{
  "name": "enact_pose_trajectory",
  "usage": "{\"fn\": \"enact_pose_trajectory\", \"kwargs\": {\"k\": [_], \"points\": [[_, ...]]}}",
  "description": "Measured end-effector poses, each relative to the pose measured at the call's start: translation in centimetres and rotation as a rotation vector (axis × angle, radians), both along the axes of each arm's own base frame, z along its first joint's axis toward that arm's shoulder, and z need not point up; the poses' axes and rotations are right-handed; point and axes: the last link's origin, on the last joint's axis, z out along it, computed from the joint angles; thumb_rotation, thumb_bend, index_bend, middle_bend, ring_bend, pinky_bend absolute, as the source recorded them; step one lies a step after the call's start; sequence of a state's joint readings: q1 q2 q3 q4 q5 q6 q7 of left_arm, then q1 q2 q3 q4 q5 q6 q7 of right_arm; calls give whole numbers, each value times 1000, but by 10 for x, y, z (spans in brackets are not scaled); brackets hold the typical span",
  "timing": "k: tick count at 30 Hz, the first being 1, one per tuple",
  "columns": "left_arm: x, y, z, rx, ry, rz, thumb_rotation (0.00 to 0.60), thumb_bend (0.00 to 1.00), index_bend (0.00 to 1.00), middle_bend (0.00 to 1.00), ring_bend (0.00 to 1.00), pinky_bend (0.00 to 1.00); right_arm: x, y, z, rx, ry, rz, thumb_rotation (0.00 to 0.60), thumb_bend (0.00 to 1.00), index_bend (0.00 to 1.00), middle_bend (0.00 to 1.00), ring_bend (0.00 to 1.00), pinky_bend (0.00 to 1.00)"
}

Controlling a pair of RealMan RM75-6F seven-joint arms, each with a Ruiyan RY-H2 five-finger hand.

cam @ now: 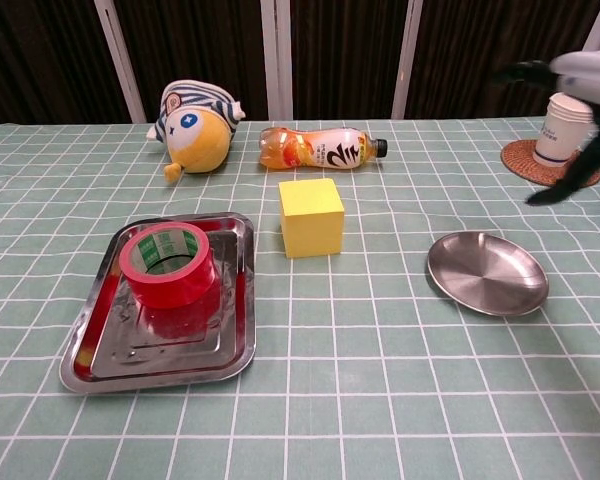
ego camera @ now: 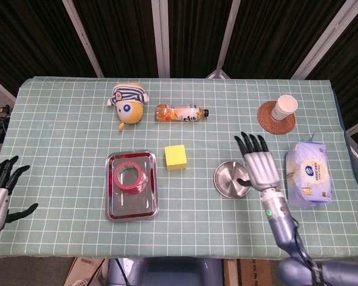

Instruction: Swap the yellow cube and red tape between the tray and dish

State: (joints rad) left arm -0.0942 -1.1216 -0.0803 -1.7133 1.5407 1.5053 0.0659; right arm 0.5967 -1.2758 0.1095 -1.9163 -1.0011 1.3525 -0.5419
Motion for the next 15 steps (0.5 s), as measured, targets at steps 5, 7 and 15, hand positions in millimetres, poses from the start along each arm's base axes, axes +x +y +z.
{"fn": "enact_pose_trajectory", "kwargs": {"k": [5, 7, 15], "points": [[14, 31, -16, -120, 33, -37, 600, 0, 166, 0, 0, 52, -66, 73, 27, -52, -65, -61, 600, 23, 0, 0, 0, 0], [22, 44, -23, -173, 42, -53, 600, 0, 161, 0, 0, 42, -89, 101, 37, -67, -77, -111, 600, 23, 0, 0, 0, 0], [65, 91, -63, -381, 77, -109, 600, 0, 138, 0, 0, 38, -112, 121, 53, -115, -67, -144, 600, 24, 0, 0, 0, 0]]}}
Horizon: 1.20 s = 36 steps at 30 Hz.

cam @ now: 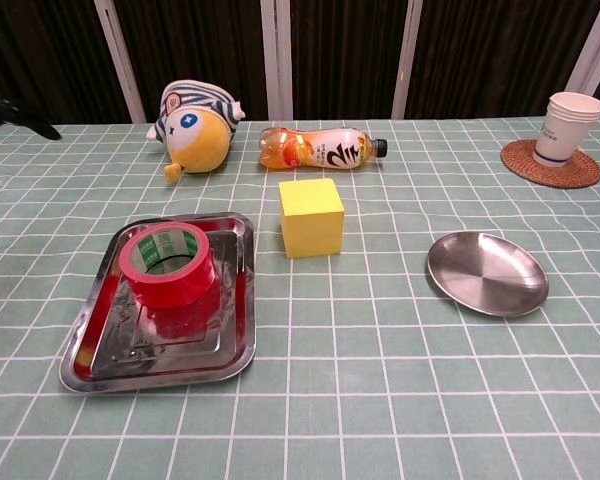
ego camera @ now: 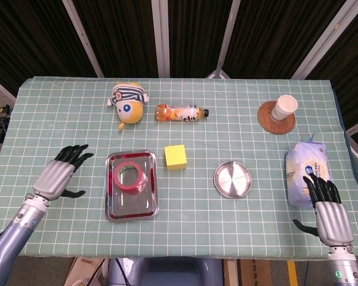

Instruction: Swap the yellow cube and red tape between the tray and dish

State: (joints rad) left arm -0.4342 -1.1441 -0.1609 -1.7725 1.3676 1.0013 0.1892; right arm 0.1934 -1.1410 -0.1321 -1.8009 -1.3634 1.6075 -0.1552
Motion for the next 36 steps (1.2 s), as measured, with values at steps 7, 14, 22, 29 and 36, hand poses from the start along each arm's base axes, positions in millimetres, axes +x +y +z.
{"fn": "enact_pose_trajectory", "kwargs": {"k": [7, 14, 22, 29, 36], "points": [[25, 21, -45, -128, -26, 6, 600, 0, 134, 0, 0, 37, -2, -2, -3, -1, -4, -7, 600, 23, 0, 0, 0, 0], [38, 35, -86, -163, -9, -1, 600, 0, 123, 0, 0, 19, -4, -1, 2, -28, -4, -20, 600, 23, 0, 0, 0, 0], [44, 41, -112, -190, -6, -8, 600, 0, 99, 0, 0, 18, -6, -1, 4, -27, -15, -32, 600, 23, 0, 0, 0, 0], [47, 41, -125, -209, 15, -23, 600, 0, 98, 0, 0, 80, -6, -1, 5, -30, -22, -36, 600, 23, 0, 0, 0, 0], [41, 44, -123, -170, 56, -28, 600, 78, 133, 48, 104, 215, -5, -1, 4, -41, -39, -32, 600, 23, 0, 0, 0, 0]]}}
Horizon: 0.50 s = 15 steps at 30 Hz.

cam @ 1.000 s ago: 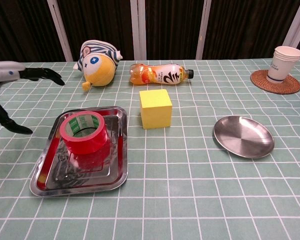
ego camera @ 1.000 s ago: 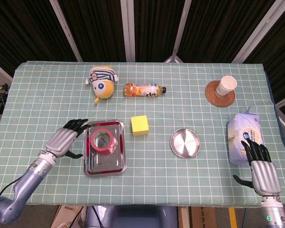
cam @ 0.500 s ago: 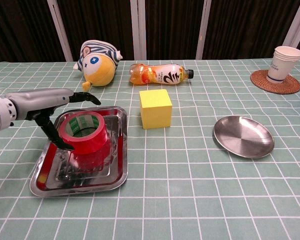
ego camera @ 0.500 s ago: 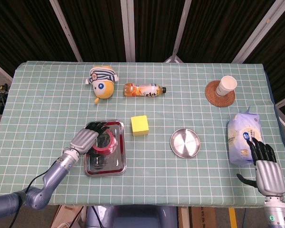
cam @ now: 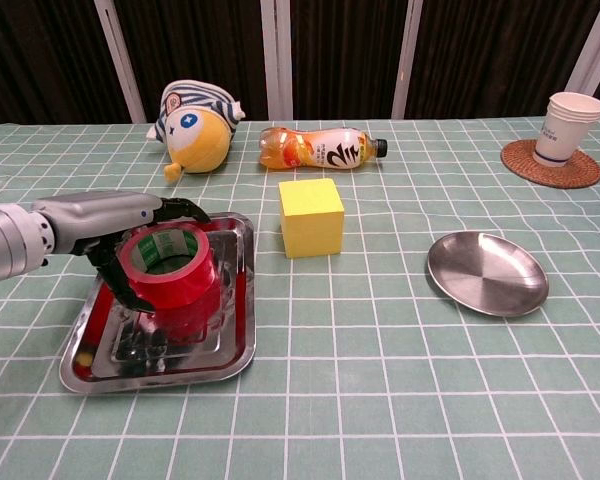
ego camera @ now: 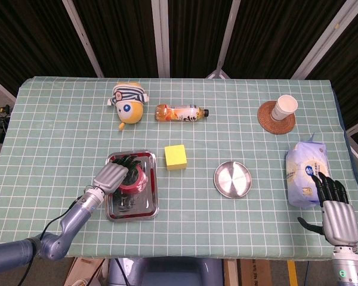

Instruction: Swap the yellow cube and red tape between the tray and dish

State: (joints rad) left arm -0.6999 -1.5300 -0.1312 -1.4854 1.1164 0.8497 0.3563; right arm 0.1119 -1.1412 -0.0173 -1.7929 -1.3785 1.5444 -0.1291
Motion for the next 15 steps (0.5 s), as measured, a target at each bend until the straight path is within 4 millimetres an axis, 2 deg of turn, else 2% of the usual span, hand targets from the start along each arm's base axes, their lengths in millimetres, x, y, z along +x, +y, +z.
{"fn": "enact_pose_trajectory", "kwargs": {"k": [5, 9, 15], "points": [[-2, 2, 0, 19, 16, -1, 600, 249, 167, 148, 176, 282, 0, -1, -2, 9, -11, -2, 600, 24, 0, 0, 0, 0], [-1, 3, -1, 26, 31, -6, 600, 313, 200, 191, 207, 306, -1, -1, -3, 12, -17, -6, 600, 23, 0, 0, 0, 0], [0, 5, -3, 13, 35, 0, 600, 471, 260, 269, 255, 352, -2, -1, -1, 8, -21, -12, 600, 23, 0, 0, 0, 0]]}}
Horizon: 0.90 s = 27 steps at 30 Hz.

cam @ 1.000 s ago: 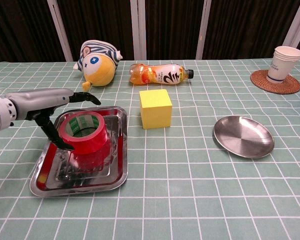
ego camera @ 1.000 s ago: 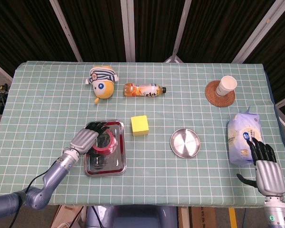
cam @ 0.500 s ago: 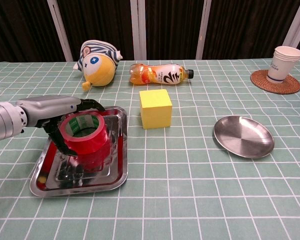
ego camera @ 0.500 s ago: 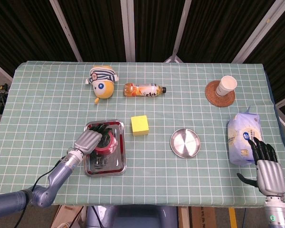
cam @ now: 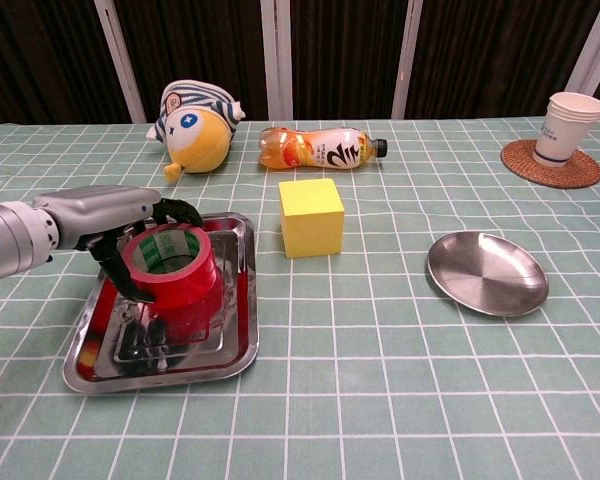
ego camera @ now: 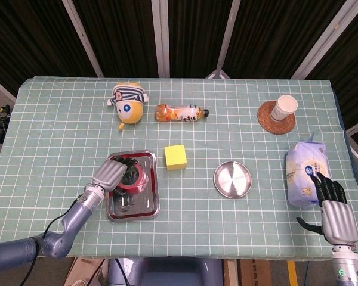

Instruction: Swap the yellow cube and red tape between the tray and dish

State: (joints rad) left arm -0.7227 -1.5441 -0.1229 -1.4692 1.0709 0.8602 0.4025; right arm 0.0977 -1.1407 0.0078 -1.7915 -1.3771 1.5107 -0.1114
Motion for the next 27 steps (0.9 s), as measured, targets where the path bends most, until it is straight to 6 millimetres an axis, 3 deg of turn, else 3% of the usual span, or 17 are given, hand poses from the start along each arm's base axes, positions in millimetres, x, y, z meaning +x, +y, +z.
{"fn": "enact_pose_trajectory", "kwargs": {"k": [5, 10, 18, 27], "points": [[5, -1, 5, 3, -27, -11, 600, 495, 273, 281, 267, 366, 1, 1, 0, -1, -3, 5, 600, 23, 0, 0, 0, 0], [15, -8, 12, 1, -115, -16, 600, 494, 272, 232, 267, 360, 1, 0, 0, 1, -9, 5, 600, 24, 0, 0, 0, 0], [46, -30, 18, -47, -252, -91, 600, 491, 272, 231, 267, 341, 1, 2, 4, -9, -29, 8, 600, 23, 0, 0, 0, 0], [101, -43, -26, -98, -326, -197, 600, 488, 271, 222, 267, 341, -3, 2, 12, -31, -48, 3, 600, 23, 0, 0, 0, 0]]}}
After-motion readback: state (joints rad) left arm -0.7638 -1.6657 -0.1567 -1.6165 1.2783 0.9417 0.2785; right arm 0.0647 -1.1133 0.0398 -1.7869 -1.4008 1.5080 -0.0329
